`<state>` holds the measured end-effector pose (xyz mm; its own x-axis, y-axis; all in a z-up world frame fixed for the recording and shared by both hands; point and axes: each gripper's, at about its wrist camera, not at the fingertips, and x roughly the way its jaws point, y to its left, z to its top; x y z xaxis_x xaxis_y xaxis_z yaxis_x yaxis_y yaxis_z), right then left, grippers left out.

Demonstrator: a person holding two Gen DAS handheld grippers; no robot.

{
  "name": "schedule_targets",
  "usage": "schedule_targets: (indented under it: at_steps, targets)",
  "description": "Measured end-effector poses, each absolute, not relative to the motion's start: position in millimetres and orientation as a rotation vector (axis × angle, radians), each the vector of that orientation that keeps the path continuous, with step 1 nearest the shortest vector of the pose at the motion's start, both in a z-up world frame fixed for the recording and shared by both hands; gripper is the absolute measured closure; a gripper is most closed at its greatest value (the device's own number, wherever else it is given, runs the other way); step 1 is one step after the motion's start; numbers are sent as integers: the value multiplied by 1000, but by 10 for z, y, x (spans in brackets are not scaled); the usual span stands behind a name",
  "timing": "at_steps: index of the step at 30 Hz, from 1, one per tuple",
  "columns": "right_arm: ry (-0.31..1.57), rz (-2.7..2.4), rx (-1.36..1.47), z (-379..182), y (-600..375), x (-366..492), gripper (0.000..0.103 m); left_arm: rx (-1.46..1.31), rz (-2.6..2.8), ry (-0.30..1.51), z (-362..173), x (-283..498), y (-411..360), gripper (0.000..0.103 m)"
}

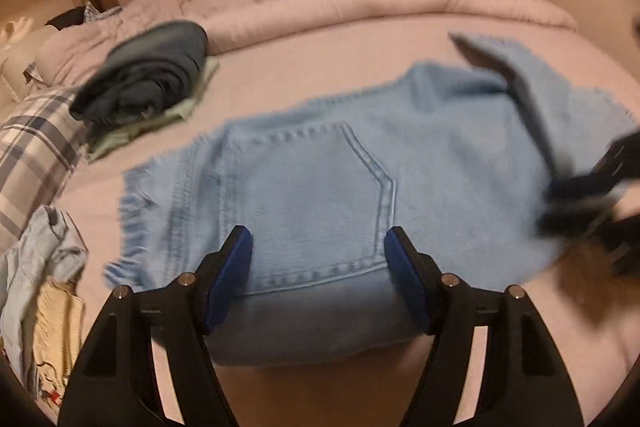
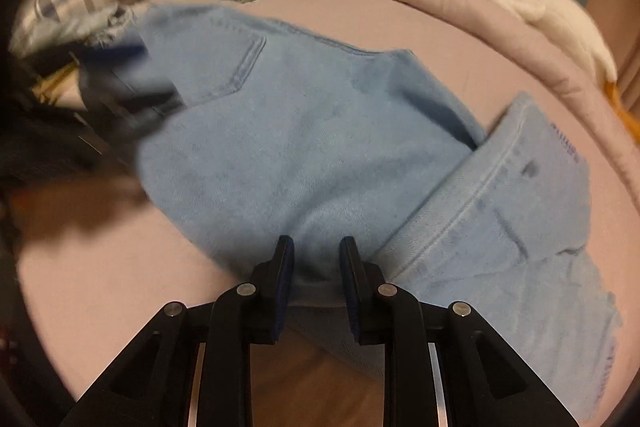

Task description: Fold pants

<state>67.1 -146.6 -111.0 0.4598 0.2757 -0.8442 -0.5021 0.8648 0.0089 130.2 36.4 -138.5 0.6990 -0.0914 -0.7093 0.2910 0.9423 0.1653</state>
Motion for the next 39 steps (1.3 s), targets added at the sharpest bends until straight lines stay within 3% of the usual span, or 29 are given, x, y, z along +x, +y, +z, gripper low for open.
schedule_targets:
  at_steps: [3,5,6,10,15,21,22,23,25,29,34,39]
  targets:
    - [954,559,-50,-753,-1763,809,77,257,-231,756,-1390,1259,396,31]
    - [915,500,31,-547,-1994,1010,52,217,-247,771,-1346,1274,442,31]
    - [905,427,92,-458,-2178,1212,47,178,-276,774,-1286,1257,424,31]
    - [956,195,237,-408,-2631,2035,46,34,-436,792,-1176,1260,273,31]
    - [1120,28,174,-667,-2585,3022,46,-37,-645,827,-1156,1233,-221,31]
    - [1260,-63,222,-1095,-2608,3293,46,85,-729,827,-1214,1074,-734,31]
    - [1258,-61,184,-1126,-2589,3284,60,116,-710,831,-1237,1065,-786,31]
    - [1251,-77,146,-1150,-2591,3265,96,153,-686,832,-1267,1053,-849,32]
    - [1227,-45,199,-1143,-2695,3187,98,179,-659,833,-1299,1046,-888,34]
    - [1028,29,368,-665,-3152,2717,98,175,-631,846,-1307,1044,-893,60]
    - [738,47,537,-129,-3898,1507,98,183,-620,840,-1305,951,-887,59]
    - [704,-91,721,-805,-4573,398,98,232,-592,851,-1387,904,-929,57]
